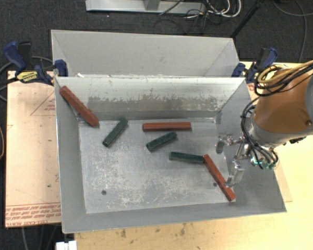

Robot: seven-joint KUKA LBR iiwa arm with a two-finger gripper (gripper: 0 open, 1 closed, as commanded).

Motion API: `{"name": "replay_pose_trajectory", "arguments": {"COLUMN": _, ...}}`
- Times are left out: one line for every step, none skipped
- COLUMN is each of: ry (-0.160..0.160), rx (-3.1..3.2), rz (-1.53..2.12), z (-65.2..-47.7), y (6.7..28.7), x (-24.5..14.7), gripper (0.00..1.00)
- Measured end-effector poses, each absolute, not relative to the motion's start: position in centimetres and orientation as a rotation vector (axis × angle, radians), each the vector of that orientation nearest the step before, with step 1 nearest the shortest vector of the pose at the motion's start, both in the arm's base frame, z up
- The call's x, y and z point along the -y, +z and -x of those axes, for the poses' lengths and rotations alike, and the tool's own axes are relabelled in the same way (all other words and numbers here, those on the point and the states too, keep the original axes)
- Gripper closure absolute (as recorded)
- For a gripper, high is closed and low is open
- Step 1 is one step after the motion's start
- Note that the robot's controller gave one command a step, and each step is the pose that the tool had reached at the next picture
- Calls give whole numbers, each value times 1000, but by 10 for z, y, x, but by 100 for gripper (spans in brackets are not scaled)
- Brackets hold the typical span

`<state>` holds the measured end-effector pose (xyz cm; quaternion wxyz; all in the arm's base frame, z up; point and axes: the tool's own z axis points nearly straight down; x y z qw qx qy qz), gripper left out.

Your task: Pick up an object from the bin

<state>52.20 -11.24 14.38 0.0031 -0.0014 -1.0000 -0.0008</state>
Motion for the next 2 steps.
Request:
{"name": "replay_pose_trajectory", "arguments": {"ry": -2, "rx": 3097, "rz": 505, "z": -503, "y": 68, "x": 121, "gripper": 0}}
{"name": "replay_pose_trajectory", "arguments": {"ry": -1, "rx": 3068, "rz": 692, "z": -500, "y": 100, "x": 122, "gripper": 0}}
